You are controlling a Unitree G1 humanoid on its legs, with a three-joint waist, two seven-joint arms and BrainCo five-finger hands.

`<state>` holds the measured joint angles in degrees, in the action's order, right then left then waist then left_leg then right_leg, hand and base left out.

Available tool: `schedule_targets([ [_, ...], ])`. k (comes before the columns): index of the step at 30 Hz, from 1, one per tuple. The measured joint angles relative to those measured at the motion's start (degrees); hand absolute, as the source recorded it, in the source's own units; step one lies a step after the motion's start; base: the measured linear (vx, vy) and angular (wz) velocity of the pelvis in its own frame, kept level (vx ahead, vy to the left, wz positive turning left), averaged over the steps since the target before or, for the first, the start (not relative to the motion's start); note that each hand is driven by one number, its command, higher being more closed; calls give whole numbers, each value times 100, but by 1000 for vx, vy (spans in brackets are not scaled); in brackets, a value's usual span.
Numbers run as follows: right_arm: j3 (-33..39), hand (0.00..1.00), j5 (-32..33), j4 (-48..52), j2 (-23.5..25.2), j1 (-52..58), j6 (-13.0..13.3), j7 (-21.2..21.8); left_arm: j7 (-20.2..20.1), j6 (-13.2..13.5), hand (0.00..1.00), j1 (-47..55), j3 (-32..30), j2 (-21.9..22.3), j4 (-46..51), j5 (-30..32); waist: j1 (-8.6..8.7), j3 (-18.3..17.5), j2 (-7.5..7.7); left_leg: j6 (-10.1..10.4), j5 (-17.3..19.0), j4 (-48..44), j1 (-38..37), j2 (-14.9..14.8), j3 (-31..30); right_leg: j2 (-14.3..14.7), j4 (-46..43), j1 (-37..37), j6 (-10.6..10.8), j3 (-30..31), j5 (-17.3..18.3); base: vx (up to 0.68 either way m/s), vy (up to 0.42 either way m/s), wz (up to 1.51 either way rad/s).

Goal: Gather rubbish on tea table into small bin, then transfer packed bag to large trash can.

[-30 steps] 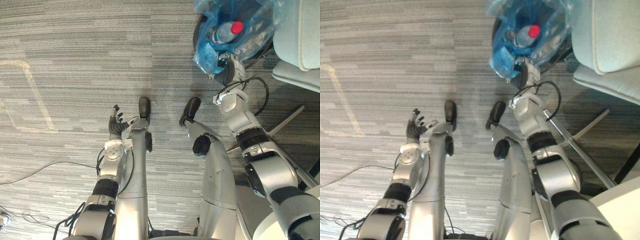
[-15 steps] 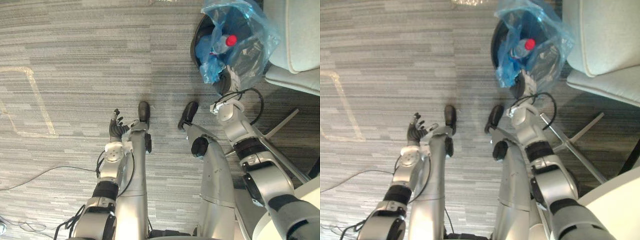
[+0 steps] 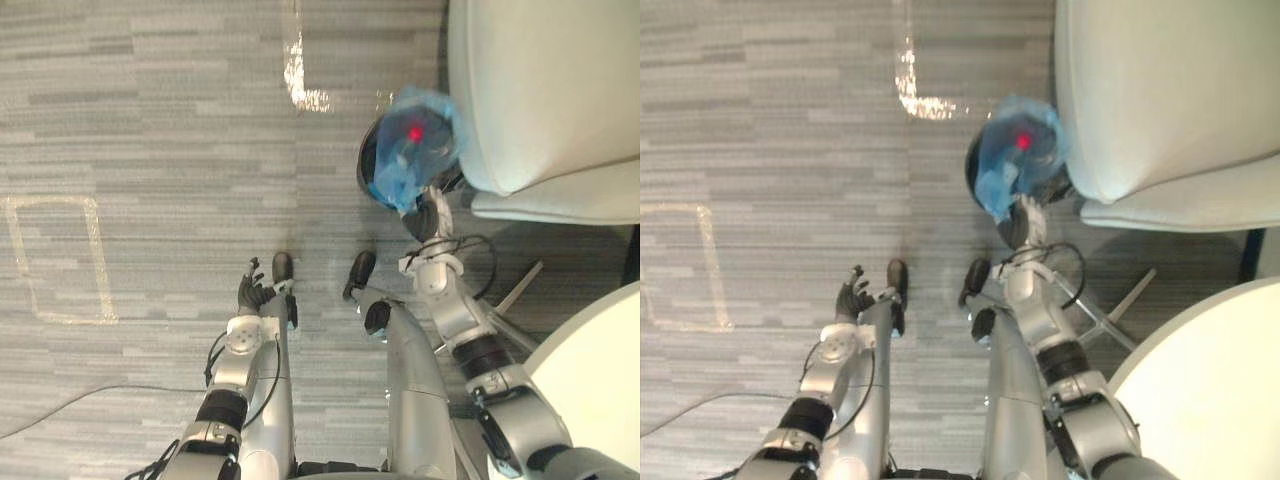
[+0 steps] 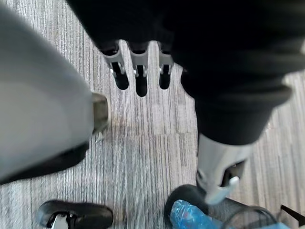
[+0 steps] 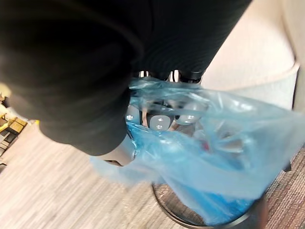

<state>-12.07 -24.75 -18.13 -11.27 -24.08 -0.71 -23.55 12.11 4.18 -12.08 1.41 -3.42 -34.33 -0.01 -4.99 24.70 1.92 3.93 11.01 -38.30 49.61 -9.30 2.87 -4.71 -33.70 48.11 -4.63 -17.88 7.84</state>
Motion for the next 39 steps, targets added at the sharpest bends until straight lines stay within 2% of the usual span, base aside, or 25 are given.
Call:
schedule_targets([
  [5,-150,100,122,623,352,772,84,280,-23,-77,0,272,43,24,-329,220,30,-336,91,-2,-31,548,-1069,-22,206,146,688,-1031,97,130,-162,81,20,-15],
  [8,-210,100,136,629,543,1295,249,507,-115,-116,0,451,212,-5,-762,229,63,-882,230,-19,-185,1335,-1974,91,432,198,1374,-1783,191,315,-337,166,16,-15],
  [10,-246,100,228,625,573,1458,262,659,-116,-132,0,503,294,-22,-1026,268,175,-1081,240,-29,-372,1834,-2384,206,462,208,1827,-2156,234,348,-522,149,8,-1],
  [14,-218,100,236,623,551,1597,316,924,-126,-209,0,670,302,-31,-1138,343,240,-1253,217,-26,-570,2506,-3114,307,652,292,2667,-2858,341,562,-907,91,33,-22],
  [19,-214,100,249,883,421,2005,406,1196,-164,-209,0,914,380,-39,-1104,439,301,-1618,191,-67,-642,2936,-3704,419,800,298,3260,-3457,462,723,-1152,65,69,-13],
  [23,-234,100,429,1345,384,2168,533,1382,-238,-210,0,1219,508,-82,-640,444,333,-1884,177,-99,-661,3068,-3884,498,931,272,3551,-3639,513,904,-1331,9,54,-17],
  [26,-259,100,476,1526,329,2171,588,1497,-263,-203,0,1455,712,-173,-193,448,341,-1914,165,-157,-698,3173,-4087,565,928,242,3723,-3871,554,925,-1426,-13,45,-1],
  [32,-408,100,836,1975,-107,2175,776,1677,-379,-167,0,1990,967,-263,1011,618,353,-2027,120,-214,-696,3411,-4228,680,919,176,3793,-3913,620,1072,-1438,-17,33,-6],
  [37,-490,100,1220,1976,-310,2109,802,1823,-380,52,0,1928,1241,-437,1897,666,365,-2169,28,-263,-746,3423,-4316,694,922,181,3794,-3968,586,1114,-1491,40,15,-4],
  [39,-616,100,1393,1980,-443,1915,821,1881,-378,233,0,1879,1377,-492,2329,670,418,-2246,7,-263,-744,3419,-4385,694,926,190,3798,-4032,590,1227,-1494,31,17,-4],
])
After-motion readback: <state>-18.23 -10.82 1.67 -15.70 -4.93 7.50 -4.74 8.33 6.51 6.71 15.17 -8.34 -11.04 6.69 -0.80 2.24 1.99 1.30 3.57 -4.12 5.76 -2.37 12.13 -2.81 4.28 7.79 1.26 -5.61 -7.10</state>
